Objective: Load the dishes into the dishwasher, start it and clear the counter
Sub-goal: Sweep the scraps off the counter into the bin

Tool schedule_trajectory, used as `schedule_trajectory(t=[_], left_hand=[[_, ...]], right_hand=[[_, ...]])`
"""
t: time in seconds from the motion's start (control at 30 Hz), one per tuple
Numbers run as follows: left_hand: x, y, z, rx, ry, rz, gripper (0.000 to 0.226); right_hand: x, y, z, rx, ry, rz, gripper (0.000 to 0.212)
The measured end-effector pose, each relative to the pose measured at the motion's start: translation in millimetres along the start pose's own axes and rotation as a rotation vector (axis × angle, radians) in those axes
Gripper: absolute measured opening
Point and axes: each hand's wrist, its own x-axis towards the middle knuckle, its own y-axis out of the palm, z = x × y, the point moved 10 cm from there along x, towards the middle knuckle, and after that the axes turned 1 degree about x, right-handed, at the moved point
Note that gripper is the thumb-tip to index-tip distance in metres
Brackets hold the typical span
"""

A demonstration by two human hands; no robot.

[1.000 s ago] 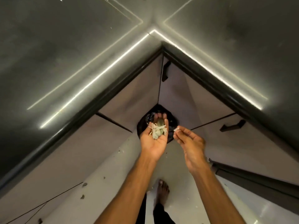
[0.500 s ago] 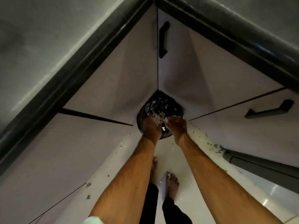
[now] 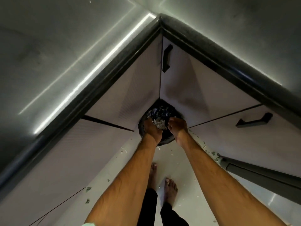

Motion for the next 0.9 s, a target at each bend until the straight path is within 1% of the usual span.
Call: schedule_trajectory(t=[0.03,0.1,0.17,0.23,0.3,0.37,0.43,0.5,0.53,0.63,0.73,0.8,0.9], left_hand=[[-6.2,-3.4,-1.3,0.004,-0.022,-0.043,0.053],[-23.0,-1.3,-8.1,-0.022,-0.019,-0.051,0.049],[-49.4,-1.1,-20.6,-0.007,0.012,-0.075,0.032],[-77.0,-0.4,-30.8,0.026,0.012,-0.095,0.021],[-117.5,5.3,-46.3,0.094,-0.003,-0.081,0.018],[-157.1,17.3,-60.6,0.170,-0.013,-0.013,0.019],[-200.4,26.9,-76.1,0.275,0.004,0.047,0.026],[-247.7,37.5,-98.1,0.368,0.057,0.094,0.036],[-270.2,42.4,-109.6,0.402,0.091,0.117,0.038],[-332.8,59.8,-152.0,0.511,0.245,0.189,0.037],[-382.0,76.7,-195.1,0.592,0.399,0.221,0.033],[-408.5,87.7,-222.4,0.620,0.485,0.223,0.031],[-440.6,100.8,-258.3,0.638,0.589,0.208,0.026]], right_hand=[[-28.7,-0.7,19.6,-0.001,-0.010,0.000,0.040],[-73.0,-5.0,46.3,0.070,-0.041,-0.001,0.032],[-103.4,-10.0,61.1,0.130,-0.070,0.019,0.030],[-137.9,-16.6,80.8,0.117,-0.113,0.010,0.030],[-173.9,-22.0,104.4,0.055,-0.185,0.001,0.028],[-214.6,-27.1,131.8,-0.025,-0.277,-0.002,0.024],[-258.1,-35.4,163.1,-0.098,-0.394,-0.012,0.019],[-302.2,-45.4,197.0,-0.162,-0.513,-0.026,0.019],[-325.2,-50.7,214.4,-0.173,-0.556,-0.036,0.018],[-384.6,-66.6,262.7,-0.164,-0.654,-0.061,0.014],[-430.3,-79.3,307.6,-0.182,-0.744,-0.120,0.013],[-450.9,-81.2,333.5,-0.208,-0.767,-0.132,0.017],[-474.7,-72.8,370.6,-0.267,-0.806,-0.120,0.031]])
